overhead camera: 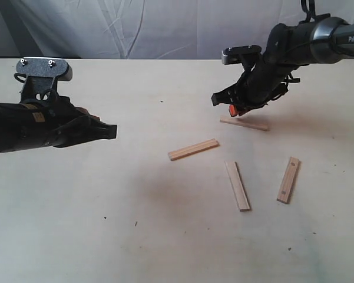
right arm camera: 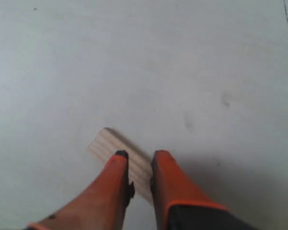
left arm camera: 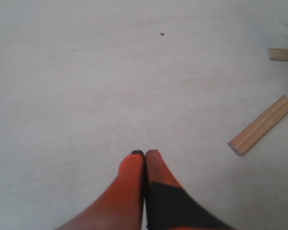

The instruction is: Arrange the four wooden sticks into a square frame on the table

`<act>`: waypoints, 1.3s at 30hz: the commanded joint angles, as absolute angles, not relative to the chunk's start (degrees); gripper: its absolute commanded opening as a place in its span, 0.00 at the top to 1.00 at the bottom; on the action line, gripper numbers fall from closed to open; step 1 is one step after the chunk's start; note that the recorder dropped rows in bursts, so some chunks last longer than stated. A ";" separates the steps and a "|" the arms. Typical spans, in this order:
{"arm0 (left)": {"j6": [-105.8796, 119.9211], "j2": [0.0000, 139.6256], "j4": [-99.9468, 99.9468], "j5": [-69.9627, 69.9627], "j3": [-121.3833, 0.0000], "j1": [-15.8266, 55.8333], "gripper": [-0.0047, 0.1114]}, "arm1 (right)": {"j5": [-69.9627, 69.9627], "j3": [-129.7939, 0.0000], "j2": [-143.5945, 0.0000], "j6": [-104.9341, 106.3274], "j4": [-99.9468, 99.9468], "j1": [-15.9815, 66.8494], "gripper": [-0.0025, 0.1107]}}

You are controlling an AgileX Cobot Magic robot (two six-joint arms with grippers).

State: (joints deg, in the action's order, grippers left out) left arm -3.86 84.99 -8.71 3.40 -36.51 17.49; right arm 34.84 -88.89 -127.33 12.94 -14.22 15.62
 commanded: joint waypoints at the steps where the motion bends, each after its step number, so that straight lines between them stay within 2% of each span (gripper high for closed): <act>1: -4.08 85.01 -9.23 4.17 -36.84 17.80 0.96 | 32.06 -88.97 -129.13 8.45 -11.63 15.30 0.80; 4: -4.08 85.01 -9.23 4.41 -36.84 17.80 0.96 | 32.28 -88.97 -129.95 7.47 -10.91 15.30 0.83; 6: -4.08 85.01 -9.23 4.41 -36.84 17.80 0.96 | 34.37 -88.97 -129.95 7.47 -10.98 15.42 0.95; 7: -4.08 85.01 -9.23 4.41 -36.84 17.80 0.96 | 35.48 -88.97 -129.95 7.47 -10.98 15.42 0.98; 16: -4.08 85.01 -9.23 4.56 -36.84 17.80 0.96 | 41.57 -88.97 -129.84 9.16 -11.22 15.42 0.99; 26: -4.08 85.01 -9.23 5.21 -36.84 17.80 0.96 | 47.21 -88.97 -129.60 26.09 -19.20 15.42 0.99; 39: -4.08 84.16 -9.23 5.04 -36.84 17.80 0.96 | 49.37 -87.36 -116.43 17.87 -20.19 15.31 0.99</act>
